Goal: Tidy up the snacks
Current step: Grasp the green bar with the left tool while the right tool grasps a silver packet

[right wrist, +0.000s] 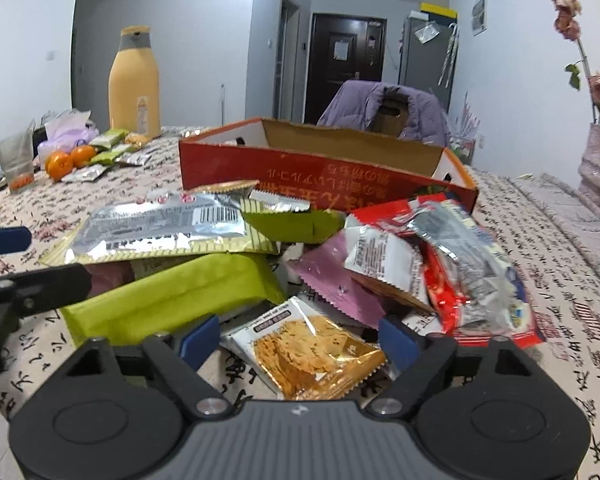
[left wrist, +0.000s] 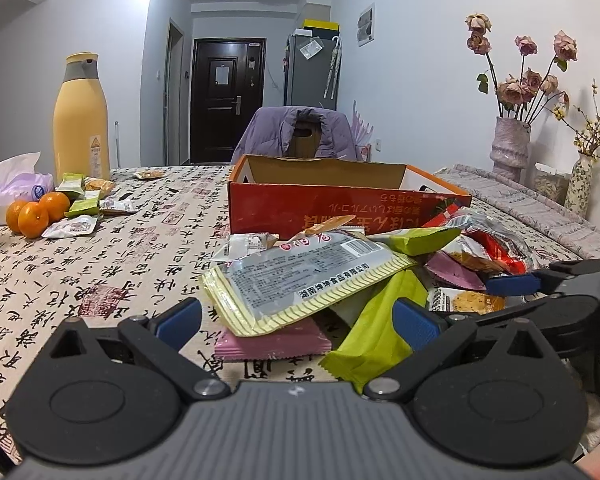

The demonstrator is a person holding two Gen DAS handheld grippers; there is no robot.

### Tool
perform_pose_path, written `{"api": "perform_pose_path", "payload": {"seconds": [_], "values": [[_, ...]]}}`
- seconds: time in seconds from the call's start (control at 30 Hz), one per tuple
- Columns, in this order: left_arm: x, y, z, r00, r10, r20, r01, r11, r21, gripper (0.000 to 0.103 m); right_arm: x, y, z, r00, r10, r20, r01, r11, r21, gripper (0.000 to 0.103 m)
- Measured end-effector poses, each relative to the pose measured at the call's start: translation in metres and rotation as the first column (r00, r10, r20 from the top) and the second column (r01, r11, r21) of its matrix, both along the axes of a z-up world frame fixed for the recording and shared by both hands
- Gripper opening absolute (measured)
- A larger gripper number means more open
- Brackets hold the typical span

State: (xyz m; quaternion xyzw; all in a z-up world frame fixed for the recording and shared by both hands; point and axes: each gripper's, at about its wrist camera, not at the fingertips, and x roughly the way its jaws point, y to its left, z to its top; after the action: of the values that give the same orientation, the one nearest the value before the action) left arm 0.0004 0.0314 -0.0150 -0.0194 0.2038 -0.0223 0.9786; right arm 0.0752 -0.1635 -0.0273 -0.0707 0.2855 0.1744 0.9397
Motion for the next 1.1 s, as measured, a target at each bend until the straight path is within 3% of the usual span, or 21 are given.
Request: {"api": "perform_pose_path", "payload": {"seconds": [0.17, 0.27, 0.37, 0.5, 0.6, 0.83, 1.1], "values": [[0.002, 0.003, -0.002, 1.000, 0.004, -0.013, -0.004, 1.000, -0.010, 0.103, 0.000, 0.002, -0.006, 0.999, 0.031, -0.011, -0.031, 0.999, -0.011, 0.087], [0.002, 0.003, -0.003, 1.000, -0.001, -0.016, 0.001, 1.000, -0.012, 0.103, -0.002, -0.005, -0.008, 0.998, 0.048, -0.034, -0.046, 0.998, 0.039, 0.082], [0.001, 0.002, -0.002, 1.000, -0.005, -0.016, 0.005, 1.000, -0.010, 0.103, -0.007, -0.009, -0.009, 0.997, 0.072, -0.032, -0.071, 0.996, 0.057, 0.071], [0.001, 0.002, -0.002, 1.000, -0.007, -0.016, 0.007, 1.000, -0.010, 0.103, -0.015, -0.011, -0.007, 0.996, 0.089, -0.023, -0.088, 0.994, 0.066, 0.045], [-0.001, 0.000, 0.000, 1.000, -0.011, -0.015, 0.011, 1.000, -0.004, 0.103, -0.019, -0.012, -0.007, 0.996, 0.086, -0.016, -0.085, 0.994, 0.069, 0.034], [-0.005, -0.006, 0.004, 1.000, -0.018, -0.012, 0.018, 1.000, 0.011, 0.103, -0.031, -0.024, 0.001, 0.999, 0.050, 0.023, -0.052, 0.992, 0.119, 0.020], [-0.003, -0.021, 0.005, 0.998, -0.060, -0.032, 0.062, 0.998, 0.034, 0.103, -0.041, -0.047, 0.018, 0.997, -0.006, 0.081, -0.010, 0.980, 0.199, 0.014]]}}
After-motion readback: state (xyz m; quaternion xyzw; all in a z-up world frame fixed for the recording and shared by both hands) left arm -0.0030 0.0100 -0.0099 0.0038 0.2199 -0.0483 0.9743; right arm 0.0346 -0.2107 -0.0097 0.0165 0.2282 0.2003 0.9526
